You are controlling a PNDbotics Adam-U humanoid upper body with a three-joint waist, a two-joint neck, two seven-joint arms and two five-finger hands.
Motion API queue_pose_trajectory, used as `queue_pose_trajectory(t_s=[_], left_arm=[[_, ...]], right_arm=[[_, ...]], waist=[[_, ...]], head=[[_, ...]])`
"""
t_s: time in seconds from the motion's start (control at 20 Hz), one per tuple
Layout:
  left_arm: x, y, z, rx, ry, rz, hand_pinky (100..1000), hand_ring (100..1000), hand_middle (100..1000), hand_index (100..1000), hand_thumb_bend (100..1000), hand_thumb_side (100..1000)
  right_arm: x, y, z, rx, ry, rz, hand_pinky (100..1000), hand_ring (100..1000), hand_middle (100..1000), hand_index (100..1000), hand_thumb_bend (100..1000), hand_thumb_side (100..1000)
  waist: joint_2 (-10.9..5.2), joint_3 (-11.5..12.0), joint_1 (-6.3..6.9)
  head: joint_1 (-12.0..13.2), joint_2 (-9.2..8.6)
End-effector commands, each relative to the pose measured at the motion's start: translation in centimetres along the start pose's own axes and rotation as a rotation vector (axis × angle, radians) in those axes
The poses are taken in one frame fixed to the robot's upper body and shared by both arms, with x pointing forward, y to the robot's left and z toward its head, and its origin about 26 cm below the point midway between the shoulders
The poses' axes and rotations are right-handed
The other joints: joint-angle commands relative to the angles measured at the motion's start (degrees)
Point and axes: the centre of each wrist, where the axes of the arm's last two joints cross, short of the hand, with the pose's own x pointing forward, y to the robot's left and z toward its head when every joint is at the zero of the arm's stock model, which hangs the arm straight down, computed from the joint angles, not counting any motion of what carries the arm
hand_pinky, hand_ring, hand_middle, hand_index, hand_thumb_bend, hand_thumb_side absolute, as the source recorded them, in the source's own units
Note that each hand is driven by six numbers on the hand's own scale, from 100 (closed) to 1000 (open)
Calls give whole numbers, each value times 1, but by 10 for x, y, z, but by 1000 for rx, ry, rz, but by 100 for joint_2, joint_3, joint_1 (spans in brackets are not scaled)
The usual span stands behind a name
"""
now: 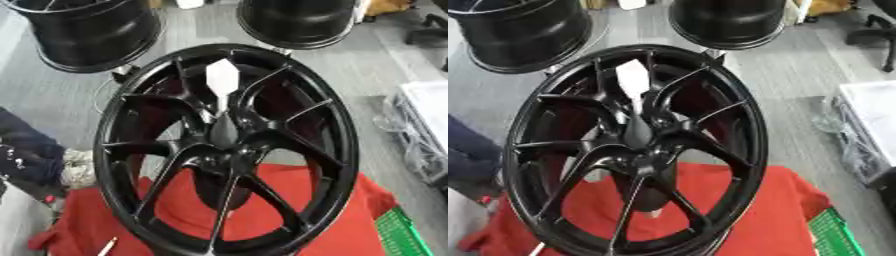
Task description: Pull the pin out of the wheel hub.
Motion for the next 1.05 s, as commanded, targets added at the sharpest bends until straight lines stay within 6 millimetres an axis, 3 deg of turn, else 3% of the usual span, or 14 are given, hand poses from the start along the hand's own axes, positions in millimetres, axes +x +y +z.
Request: queue_pose_trajectory(t_s=[0.05,0.1,0.2,0.35,0.55,0.7,1.05], left_arm=[[7,1,-2,-11,-20,-14,592,485,619,787,245,867],[6,0,-2,-15,-16,-12,593,486,620,787,247,868],[3,-1,0,-23,-1,-7,593,486,620,788,247,869],[4,-1,0,-22,-8,-11,593,487,619,790,246,869],[5,-3,-3,-30,-20,-7,595,490,618,795,246,871],[6,-5,-3,-55,-38,-7,596,492,617,798,244,869],[6,-3,-2,-58,-46,-17,595,492,614,797,240,862]], right_arm=[[18,-9,-2,-26,-54,31,515,543,796,847,100,1000],[22,-5,-3,-27,-68,19,516,562,673,767,100,825],[41,15,-9,-32,-148,-78,520,561,666,760,100,793],[83,49,-17,17,-312,-271,529,558,667,750,100,723],[136,97,-16,138,-525,-490,541,560,681,750,100,734],[141,133,-4,243,-612,-582,545,565,685,749,100,742],[116,196,37,388,-751,-629,541,568,672,741,100,776]], waist=[[-60,-15,-27],[-92,9,-37],[-168,23,-53],[-136,-48,-52],[-72,-153,-11],[-41,-156,12],[2,-206,-4]], head=[[24,-65],[26,-45],[71,22],[156,-30],[162,-122],[128,-175],[270,-187]])
